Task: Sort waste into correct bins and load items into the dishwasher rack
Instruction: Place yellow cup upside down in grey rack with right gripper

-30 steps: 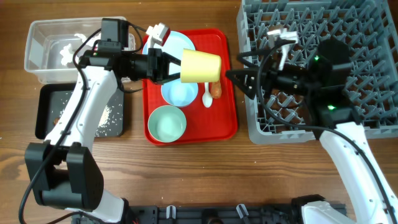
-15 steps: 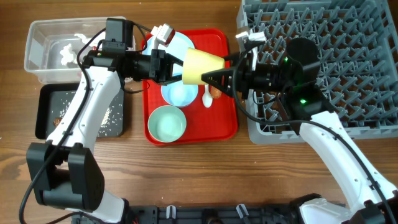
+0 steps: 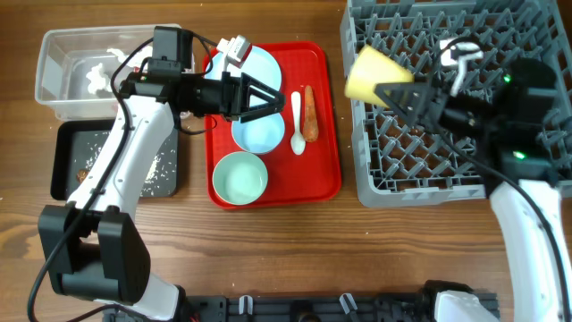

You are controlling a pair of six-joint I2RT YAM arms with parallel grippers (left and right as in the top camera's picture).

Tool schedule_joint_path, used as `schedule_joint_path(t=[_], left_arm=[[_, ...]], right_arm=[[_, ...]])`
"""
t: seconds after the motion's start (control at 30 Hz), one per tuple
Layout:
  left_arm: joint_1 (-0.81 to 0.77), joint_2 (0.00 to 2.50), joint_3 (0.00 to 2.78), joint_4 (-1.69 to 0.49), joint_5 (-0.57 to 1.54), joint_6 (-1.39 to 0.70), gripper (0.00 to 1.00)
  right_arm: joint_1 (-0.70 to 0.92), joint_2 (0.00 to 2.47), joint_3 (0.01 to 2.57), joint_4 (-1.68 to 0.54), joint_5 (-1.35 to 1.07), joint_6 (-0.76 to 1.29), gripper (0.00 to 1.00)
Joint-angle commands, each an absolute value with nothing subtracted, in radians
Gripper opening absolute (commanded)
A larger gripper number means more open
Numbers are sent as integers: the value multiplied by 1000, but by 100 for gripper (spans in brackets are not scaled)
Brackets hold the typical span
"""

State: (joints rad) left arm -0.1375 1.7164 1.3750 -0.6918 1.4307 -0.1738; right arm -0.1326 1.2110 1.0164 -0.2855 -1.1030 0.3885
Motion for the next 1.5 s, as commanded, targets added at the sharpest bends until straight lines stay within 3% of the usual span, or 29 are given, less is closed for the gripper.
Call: schedule_joint_path(t=[0.0,0.17,0.33,0.83,0.9,0.97,1.1,1.47], left_arm=[[-140,1700,1390,-699,1190,-164,69],[-141,1700,1390,-758,871,-163,71],[-142,1700,1390,-842,615,-163,73],[-155,1700,1389,-870,525,-160,74],[-155,1700,1389,-870,525,-160,74],[-155,1700,1389,-873,525,-160,74],[-155,1700,1389,-873,525,-160,74],[-155,1700,1389,-873,525,-160,74]], right_arm=[[-212,1103,1078,-575,-797,155,38],[-213,1093,1315,-1059,-213,71,37],[-213,1187,1380,-1301,-93,88,37],[-36,1707,1380,-1294,-36,194,38],[-36,1717,1380,-1290,-35,195,44],[-36,1717,1380,-1289,-30,198,61],[-36,1717,1380,-1290,-31,199,83],[-36,1710,1463,-1305,-75,182,85]])
